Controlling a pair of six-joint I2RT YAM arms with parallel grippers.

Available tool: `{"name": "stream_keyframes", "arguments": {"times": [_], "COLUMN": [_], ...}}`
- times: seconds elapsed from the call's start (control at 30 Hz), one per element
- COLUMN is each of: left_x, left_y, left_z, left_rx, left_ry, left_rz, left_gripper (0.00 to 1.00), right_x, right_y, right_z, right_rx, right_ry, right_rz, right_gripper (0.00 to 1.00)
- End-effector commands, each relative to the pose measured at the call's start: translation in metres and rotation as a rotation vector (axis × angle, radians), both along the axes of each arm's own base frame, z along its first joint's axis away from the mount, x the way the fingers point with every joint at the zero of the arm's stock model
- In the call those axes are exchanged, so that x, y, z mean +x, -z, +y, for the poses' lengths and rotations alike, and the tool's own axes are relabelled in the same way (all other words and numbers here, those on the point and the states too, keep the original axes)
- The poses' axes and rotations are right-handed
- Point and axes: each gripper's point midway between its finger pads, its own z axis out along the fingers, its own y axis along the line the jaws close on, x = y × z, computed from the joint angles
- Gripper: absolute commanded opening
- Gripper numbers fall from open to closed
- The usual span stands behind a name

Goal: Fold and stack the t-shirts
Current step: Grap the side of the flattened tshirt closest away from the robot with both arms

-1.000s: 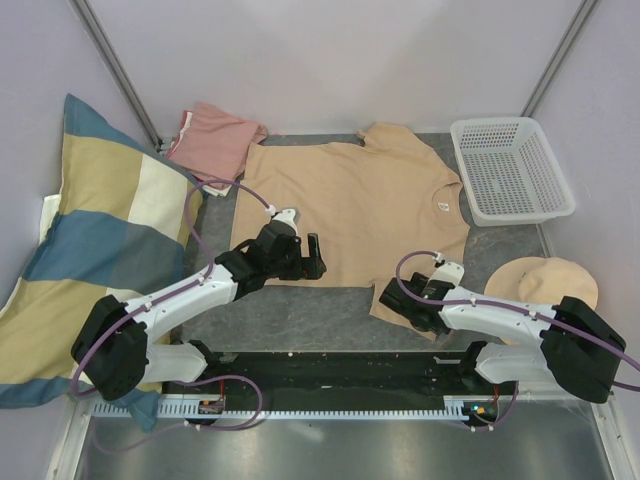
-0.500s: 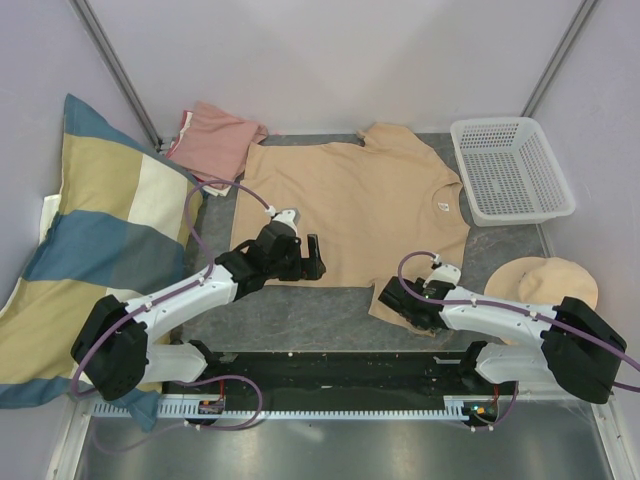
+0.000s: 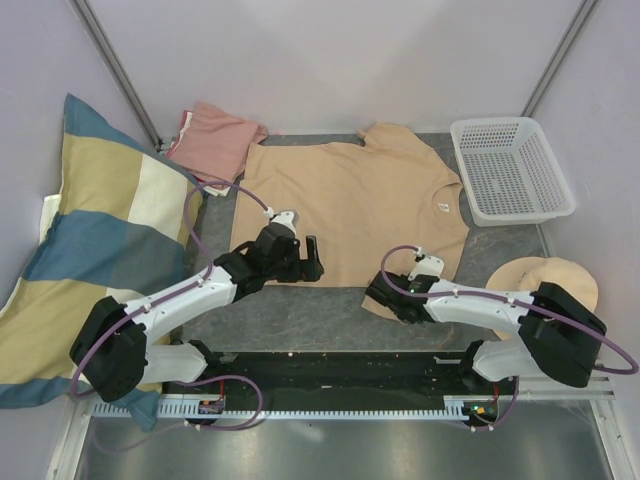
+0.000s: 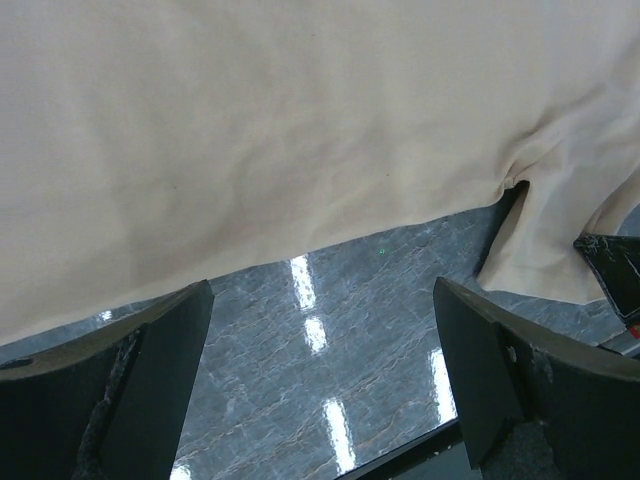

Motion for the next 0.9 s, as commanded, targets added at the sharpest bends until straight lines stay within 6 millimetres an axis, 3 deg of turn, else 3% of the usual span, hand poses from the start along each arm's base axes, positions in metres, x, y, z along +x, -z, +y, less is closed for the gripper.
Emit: {"name": "stream_keyframes", "arguments": {"times": [0.0, 0.1, 0.2, 0.33, 0.43, 0.63, 0.87], "left_x": [0.001, 0.000, 0.000, -0.002, -0.003, -0.002, -0.001], "left_y": [-0.004, -0.005, -0.005, -0.005, -0.002, -0.001, -0.003], "left_z": [0.009, 0.013, 0.017, 0.021, 0.020, 0.014, 0.011], "left_rx": [0.018, 0.029, 0.044, 0.048, 0.052, 0.037, 0.027], "left_ry": [-0.024, -0.032, -0.038, -0.045, -0.039, -0.023, -0.013], "left_rz": [-0.029, -0.034, -0.036, -0.041, -0.030, -0.026, -0.029], "left_gripper": [1.00, 1.00, 1.00, 1.00, 1.00, 1.00, 1.00], "right_x": [0.004, 0.009, 0.011, 0.010, 0.004, -0.018, -0.040], "right_y": [0.009, 0.013, 0.016, 0.001, -0.016, -0.045, -0.044], "right_z": [0.045, 0.070, 0.081, 0.075, 0.061, 0.047, 0.046], "right_rx": [0.080, 0.085, 0.079, 0.060, 0.032, 0.047, 0.049], "right_ry": [-0.082, -0.125, -0.142, -0.135, -0.116, -0.108, -0.095], "right_rz": [0.022, 0.028, 0.039, -0.001, -0.034, -0.065, -0.042], "right_gripper": [0.15, 0.15, 0.16, 0.53, 0.61, 0.64, 0.65]}}
